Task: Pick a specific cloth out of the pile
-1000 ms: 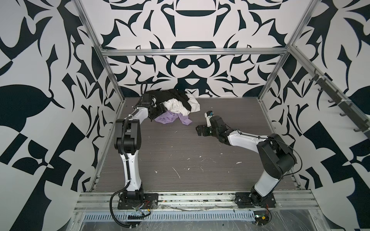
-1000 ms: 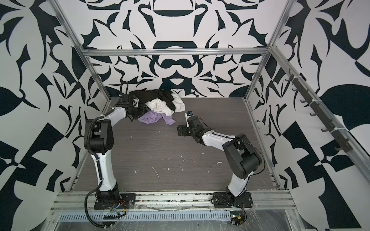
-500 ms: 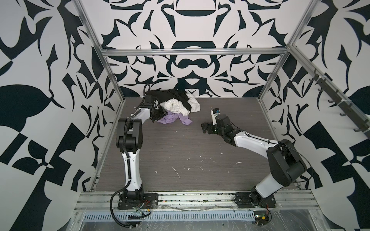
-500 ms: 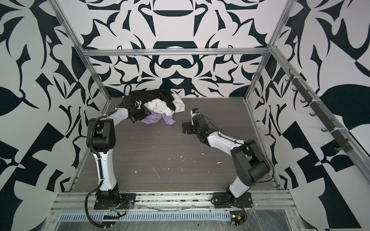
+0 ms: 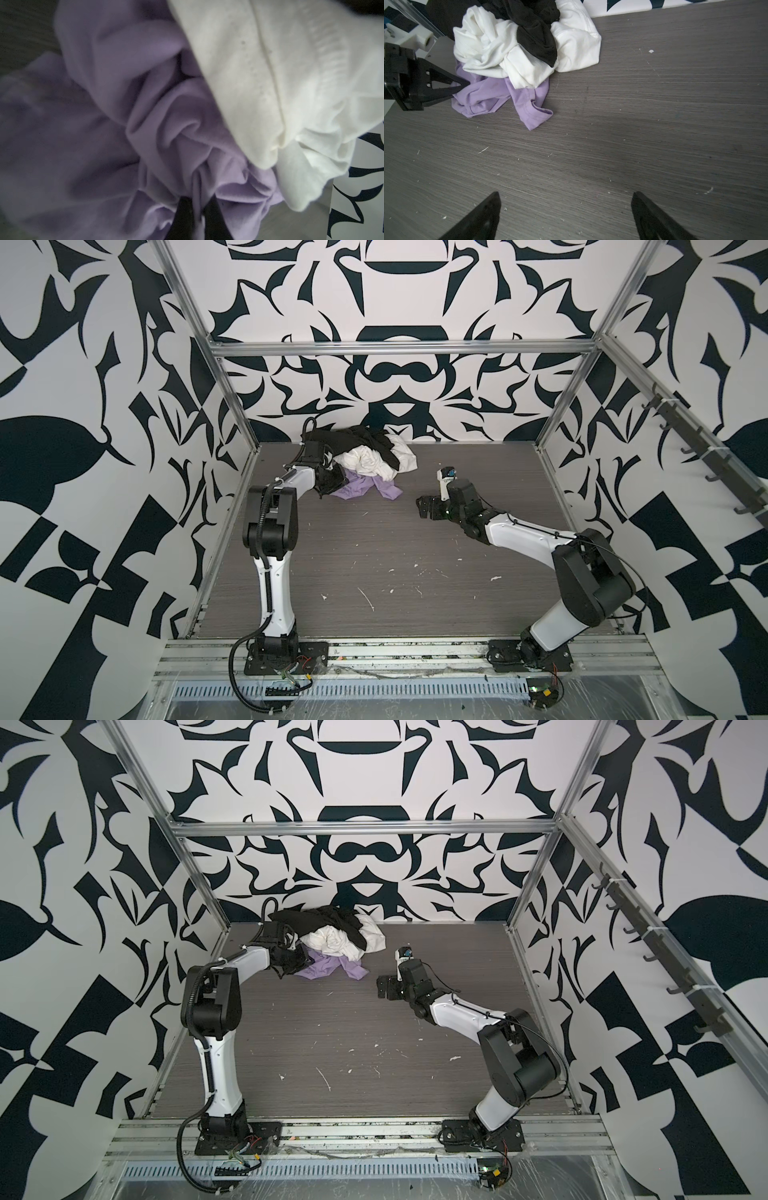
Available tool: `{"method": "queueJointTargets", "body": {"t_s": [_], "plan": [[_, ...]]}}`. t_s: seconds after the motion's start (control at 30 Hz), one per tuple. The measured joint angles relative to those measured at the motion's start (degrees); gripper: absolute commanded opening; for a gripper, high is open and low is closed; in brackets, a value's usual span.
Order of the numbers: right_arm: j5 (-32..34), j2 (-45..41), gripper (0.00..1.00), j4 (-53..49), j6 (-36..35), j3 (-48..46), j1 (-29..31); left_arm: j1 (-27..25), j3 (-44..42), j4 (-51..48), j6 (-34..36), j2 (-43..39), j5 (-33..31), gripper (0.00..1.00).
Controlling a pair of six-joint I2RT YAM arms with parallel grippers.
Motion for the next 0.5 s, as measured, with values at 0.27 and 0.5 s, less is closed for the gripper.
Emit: {"method": "queueJointTargets", "body": {"t_s": [0.27,0.5], "plan": [[-2.67,1.68,0.99,1.07,2.60,0.00,0.02,-2.01,-4.24,-0.09,-0.07,-4.94,-0.09,0.00],[-5.68,3.69,0.99,2.86,6.25,1.03,0.02,-5.55,-9.73,0.26,-1.11,-11.13,-0.92,0.00]]}}
